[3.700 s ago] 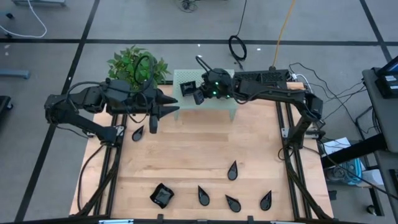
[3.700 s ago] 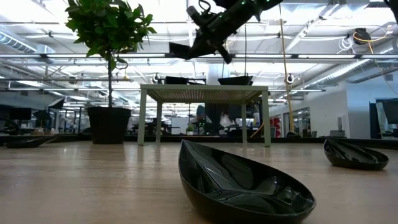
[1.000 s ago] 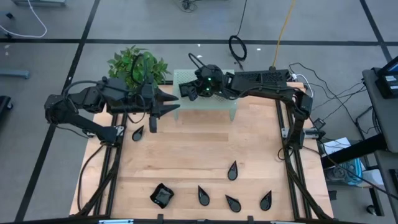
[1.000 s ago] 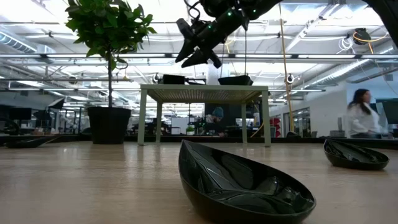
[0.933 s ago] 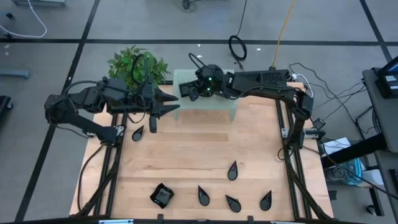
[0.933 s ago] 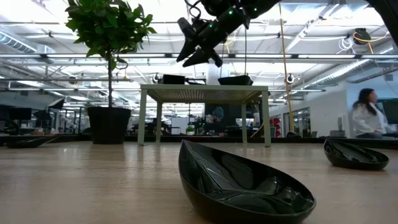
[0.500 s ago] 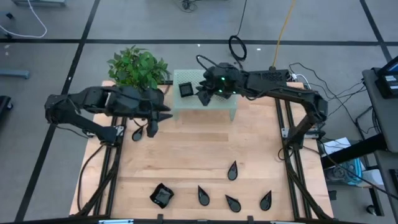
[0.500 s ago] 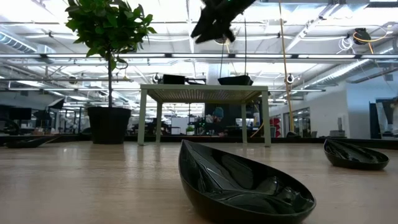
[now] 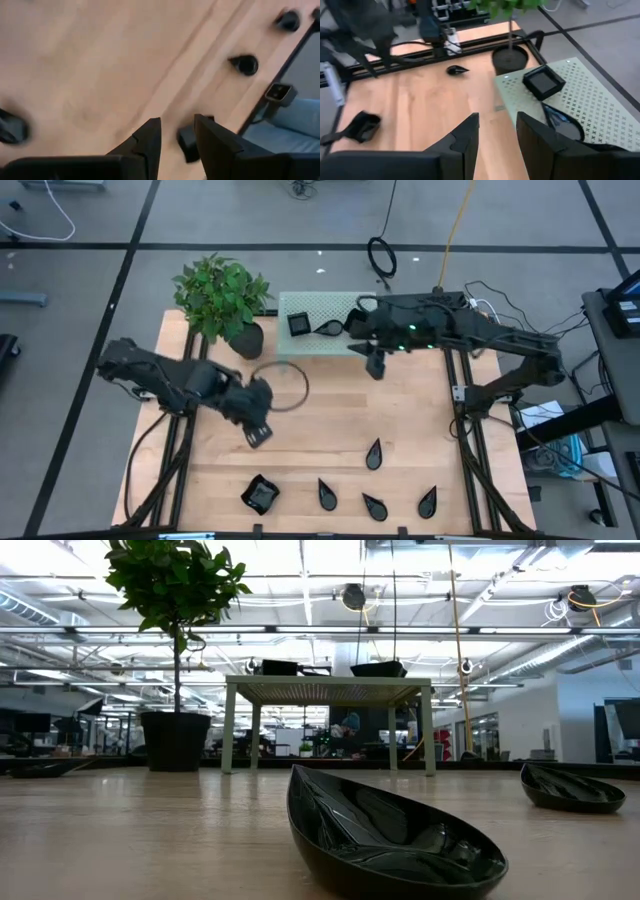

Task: Pick & Place Mini shaped plates
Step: Stack the distorted square plate on top of the other distorted square plate on the shelf

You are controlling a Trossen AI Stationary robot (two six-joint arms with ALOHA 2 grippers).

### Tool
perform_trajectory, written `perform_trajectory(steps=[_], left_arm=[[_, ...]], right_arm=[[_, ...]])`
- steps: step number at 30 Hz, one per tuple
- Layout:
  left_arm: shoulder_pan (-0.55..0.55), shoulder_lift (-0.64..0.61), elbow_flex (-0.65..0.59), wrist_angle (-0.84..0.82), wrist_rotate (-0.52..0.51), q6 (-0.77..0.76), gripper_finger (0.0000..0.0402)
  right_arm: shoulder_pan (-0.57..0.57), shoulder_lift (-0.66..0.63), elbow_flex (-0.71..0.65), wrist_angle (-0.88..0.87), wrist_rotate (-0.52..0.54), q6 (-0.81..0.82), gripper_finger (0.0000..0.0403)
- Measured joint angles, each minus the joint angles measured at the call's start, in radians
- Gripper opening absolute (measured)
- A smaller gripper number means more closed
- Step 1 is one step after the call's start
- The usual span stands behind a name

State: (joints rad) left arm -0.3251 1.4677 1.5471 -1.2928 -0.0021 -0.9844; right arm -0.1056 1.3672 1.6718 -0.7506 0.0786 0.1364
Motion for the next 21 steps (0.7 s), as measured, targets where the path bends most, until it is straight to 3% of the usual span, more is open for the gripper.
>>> perform_trajectory(steps=[10, 21], left_arm=[[-0.169, 0.217, 0.0, -0.061, 0.161, -0.26, 0.012], [-0.306, 0.443, 0.0, -0.037, 0.265, -0.276, 0.012]], right_arm=[[0.084, -0.067, 0.0, -0.114, 0.0, 0.0, 0.0118], [0.096, -0.067, -0.062, -0.138, 0.003, -0.029, 0.0118]])
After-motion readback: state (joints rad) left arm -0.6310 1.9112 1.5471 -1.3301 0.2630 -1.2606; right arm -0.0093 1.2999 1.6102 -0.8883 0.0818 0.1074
